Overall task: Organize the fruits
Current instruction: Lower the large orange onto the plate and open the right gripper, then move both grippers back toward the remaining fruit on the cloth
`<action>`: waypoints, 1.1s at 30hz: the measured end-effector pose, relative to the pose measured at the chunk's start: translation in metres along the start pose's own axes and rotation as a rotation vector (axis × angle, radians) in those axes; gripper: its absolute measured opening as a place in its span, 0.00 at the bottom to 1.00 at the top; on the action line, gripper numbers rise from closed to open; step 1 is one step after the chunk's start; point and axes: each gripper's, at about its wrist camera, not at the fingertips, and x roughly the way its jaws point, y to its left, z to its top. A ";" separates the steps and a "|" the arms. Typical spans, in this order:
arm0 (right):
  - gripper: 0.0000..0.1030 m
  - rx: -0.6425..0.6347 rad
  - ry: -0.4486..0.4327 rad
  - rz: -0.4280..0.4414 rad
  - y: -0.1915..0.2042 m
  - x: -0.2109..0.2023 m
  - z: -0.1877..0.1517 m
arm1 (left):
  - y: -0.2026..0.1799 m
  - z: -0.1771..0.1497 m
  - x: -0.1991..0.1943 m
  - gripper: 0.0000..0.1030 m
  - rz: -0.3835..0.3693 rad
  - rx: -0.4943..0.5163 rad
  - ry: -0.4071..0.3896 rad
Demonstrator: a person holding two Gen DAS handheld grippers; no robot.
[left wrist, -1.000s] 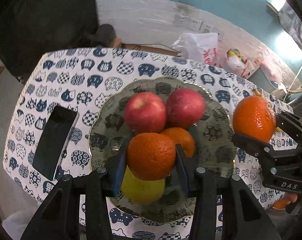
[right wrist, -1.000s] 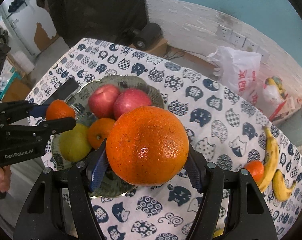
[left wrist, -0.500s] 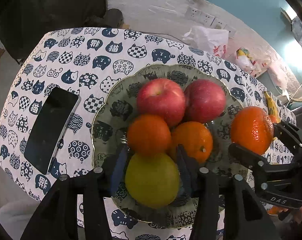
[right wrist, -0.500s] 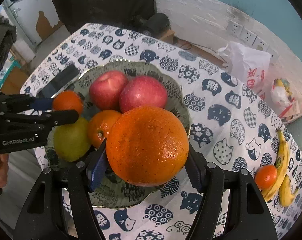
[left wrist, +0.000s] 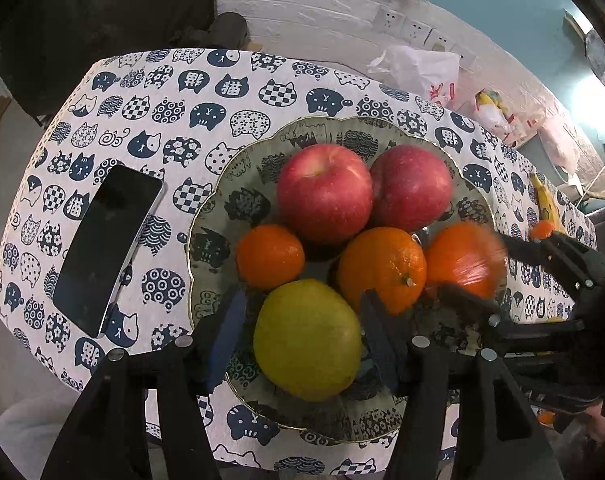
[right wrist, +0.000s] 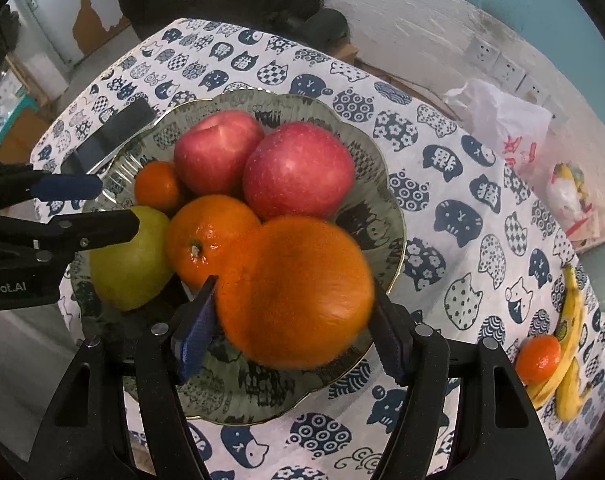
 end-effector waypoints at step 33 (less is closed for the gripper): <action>0.78 0.097 -0.135 -0.043 -0.036 -0.086 -0.019 | -0.067 -0.023 -0.054 0.70 0.003 0.175 -0.086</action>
